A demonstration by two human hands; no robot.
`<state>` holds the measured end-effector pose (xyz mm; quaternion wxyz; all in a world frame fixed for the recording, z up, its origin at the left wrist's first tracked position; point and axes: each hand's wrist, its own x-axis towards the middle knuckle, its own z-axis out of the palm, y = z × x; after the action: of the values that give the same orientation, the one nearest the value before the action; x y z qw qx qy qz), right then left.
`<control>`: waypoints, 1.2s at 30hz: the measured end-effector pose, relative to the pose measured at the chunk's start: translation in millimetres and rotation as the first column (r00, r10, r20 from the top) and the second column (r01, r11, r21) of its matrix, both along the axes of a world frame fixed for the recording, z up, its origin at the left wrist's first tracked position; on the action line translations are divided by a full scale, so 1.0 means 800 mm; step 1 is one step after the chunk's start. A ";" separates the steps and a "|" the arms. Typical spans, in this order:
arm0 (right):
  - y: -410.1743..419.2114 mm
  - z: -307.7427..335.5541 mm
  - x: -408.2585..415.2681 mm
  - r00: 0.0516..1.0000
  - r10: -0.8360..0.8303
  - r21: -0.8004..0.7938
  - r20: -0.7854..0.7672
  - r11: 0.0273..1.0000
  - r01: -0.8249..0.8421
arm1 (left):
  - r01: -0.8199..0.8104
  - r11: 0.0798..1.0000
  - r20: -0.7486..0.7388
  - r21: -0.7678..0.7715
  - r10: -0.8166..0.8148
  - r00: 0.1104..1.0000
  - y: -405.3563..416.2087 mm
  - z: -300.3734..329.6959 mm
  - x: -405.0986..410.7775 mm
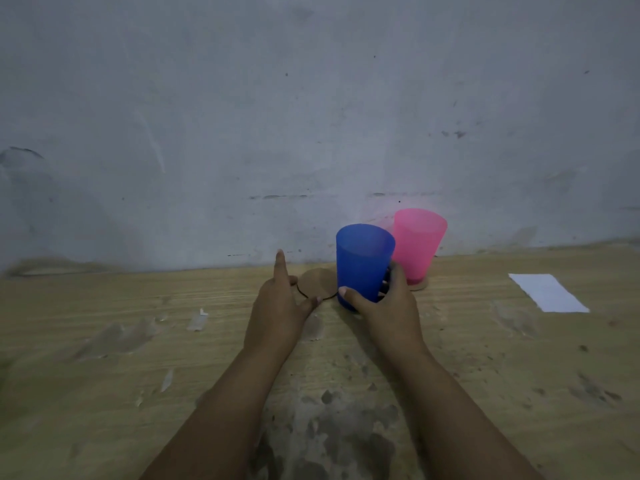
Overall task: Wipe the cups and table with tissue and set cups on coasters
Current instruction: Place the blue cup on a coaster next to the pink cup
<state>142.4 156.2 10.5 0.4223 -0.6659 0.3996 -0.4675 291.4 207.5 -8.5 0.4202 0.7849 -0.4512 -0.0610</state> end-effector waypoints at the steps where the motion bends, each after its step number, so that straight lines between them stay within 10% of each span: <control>1: -0.001 0.002 0.004 1.000 0.001 0.009 0.020 1.000 -0.001 | 0.003 1.000 0.005 -0.002 -0.003 1.000 0.000 0.000 0.000; 36: -0.014 0.018 0.022 0.966 0.183 0.028 -0.181 0.983 -0.181 | -0.058 0.996 -0.068 -0.064 0.054 0.996 0.031 0.012 -0.011</control>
<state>159.9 145.0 24.9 0.4287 -0.7373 0.3766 -0.3616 282.6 232.0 1.1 0.4621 0.7806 -0.4165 -0.0601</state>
